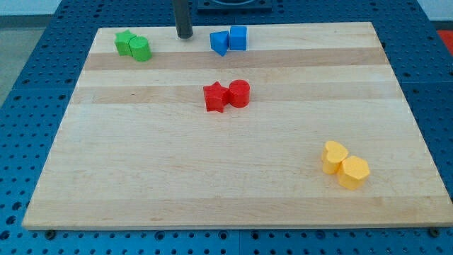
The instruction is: Push the green star down a bit
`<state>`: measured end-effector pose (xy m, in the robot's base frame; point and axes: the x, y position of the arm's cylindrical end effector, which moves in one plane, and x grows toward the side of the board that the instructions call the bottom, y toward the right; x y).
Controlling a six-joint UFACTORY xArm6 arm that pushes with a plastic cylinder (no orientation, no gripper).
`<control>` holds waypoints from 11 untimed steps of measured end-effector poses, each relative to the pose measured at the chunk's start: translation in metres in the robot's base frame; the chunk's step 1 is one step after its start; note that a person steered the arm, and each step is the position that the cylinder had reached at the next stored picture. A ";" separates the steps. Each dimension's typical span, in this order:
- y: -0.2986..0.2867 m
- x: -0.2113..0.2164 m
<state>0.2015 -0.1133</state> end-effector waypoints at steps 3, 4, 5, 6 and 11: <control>-0.084 -0.009; -0.092 -0.004; -0.092 0.016; -0.098 0.028; -0.156 0.037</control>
